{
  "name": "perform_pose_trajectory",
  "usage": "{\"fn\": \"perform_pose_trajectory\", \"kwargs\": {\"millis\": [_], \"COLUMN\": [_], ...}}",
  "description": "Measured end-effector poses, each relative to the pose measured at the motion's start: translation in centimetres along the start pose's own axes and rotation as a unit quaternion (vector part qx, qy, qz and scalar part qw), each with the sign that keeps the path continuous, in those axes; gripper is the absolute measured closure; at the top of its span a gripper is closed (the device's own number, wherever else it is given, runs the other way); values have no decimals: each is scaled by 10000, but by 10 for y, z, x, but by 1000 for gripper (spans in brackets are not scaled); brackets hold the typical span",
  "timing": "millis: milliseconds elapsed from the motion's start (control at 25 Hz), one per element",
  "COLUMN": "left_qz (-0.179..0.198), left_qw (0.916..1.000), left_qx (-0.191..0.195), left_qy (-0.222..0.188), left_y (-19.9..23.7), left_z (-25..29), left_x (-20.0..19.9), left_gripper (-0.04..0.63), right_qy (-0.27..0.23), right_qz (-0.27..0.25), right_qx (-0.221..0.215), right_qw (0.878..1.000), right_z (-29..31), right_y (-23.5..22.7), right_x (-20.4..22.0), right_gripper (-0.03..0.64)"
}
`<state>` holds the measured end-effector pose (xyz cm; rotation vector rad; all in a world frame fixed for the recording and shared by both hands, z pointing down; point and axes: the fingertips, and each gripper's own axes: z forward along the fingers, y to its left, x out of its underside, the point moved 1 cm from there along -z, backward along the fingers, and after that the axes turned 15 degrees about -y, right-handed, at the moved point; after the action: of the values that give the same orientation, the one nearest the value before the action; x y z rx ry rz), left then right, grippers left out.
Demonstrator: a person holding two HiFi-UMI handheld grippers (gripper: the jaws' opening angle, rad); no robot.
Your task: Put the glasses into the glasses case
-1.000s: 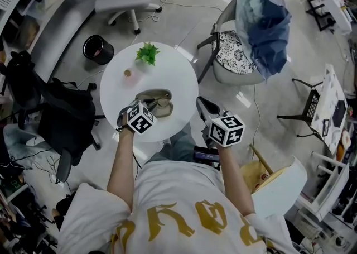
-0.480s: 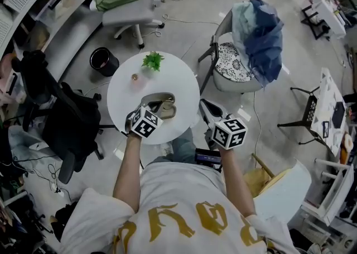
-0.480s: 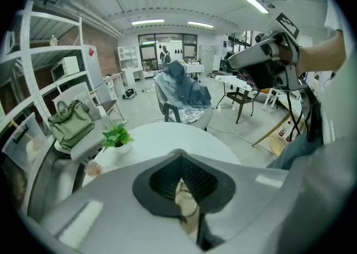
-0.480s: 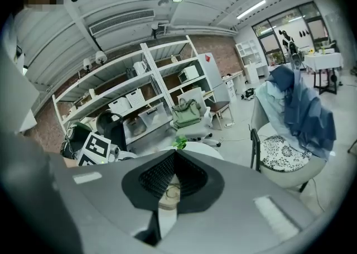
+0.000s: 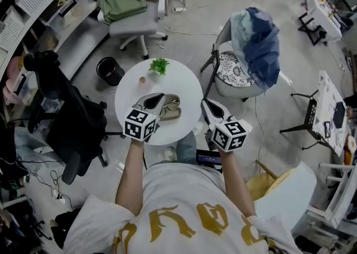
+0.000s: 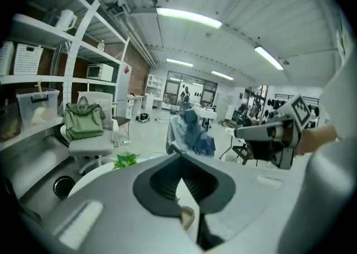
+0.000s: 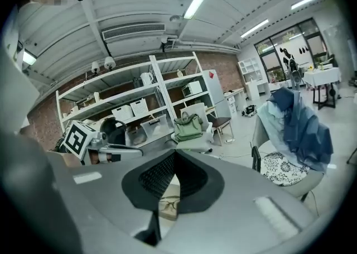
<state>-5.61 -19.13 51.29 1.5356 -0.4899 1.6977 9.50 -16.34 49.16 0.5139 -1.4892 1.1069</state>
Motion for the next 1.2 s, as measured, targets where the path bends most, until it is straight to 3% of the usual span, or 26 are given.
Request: {"fn": "perform_pose_trajectory", "kwargs": {"millis": [120,320,440,920,1200], "left_qz": [-288,-248,-423,-154,-188], "left_qw": [9989,9978,9962,9971,9970], "left_qx": [-38,-133,-225,-445,-475], "left_qy": [-379,-601,-729,-604,-589], "left_y": [-6,-11,-8,-8,-6], "left_z": [-13,-27,-33,-57,-59], "left_x": [-19,-25,-26,-20,-15], "left_gripper": [595,595,595,595,595], "right_qy": [-75,-141,-138,-170,-91], "right_qz": [-37,-67,23,204,105], "right_qx": [-46,-153,-177,-433,-371], "right_qw": [10000,9998,9997,9987,9992], "right_z": [-2,-5,-7,-7,-11], "right_y": [9,24,28,43,42], "right_x": [-4,-7,-6,-5,0], "right_gripper": [594,594,594,594,594]}}
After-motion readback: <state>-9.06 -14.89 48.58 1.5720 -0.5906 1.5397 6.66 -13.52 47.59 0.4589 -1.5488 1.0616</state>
